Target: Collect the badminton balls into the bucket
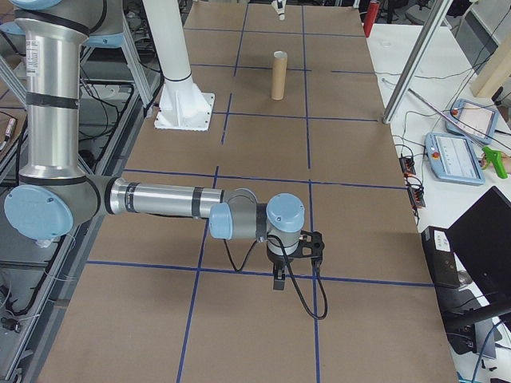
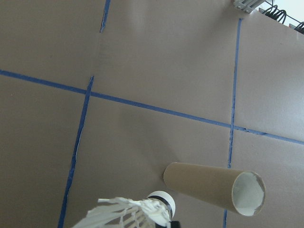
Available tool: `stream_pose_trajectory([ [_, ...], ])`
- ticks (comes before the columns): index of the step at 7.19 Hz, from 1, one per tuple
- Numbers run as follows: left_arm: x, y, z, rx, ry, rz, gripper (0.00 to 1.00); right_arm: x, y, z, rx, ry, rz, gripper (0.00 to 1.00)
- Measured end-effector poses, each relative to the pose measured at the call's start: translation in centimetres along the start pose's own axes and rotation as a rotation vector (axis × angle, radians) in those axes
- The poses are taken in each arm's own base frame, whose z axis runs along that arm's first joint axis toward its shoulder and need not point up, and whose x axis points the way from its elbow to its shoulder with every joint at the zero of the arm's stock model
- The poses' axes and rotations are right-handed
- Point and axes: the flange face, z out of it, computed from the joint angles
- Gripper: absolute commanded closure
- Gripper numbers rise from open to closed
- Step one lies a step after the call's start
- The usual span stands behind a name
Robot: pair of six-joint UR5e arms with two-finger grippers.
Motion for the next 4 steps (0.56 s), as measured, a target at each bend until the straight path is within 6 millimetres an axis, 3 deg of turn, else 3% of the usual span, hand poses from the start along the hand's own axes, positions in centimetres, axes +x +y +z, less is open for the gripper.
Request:
stream_pose_trajectory([
  [2,7.8,1.0,1.0,0.013,-0.174,0.049,1.0,0.0,0.0,0.0,0.0,0.0,0.0,0.0],
  [4,12.5,2.7,2.7,-0.018,-0.273,0.128,1.0,0.0,0.0,0.0,0.0,0.0,0.0,0.0],
])
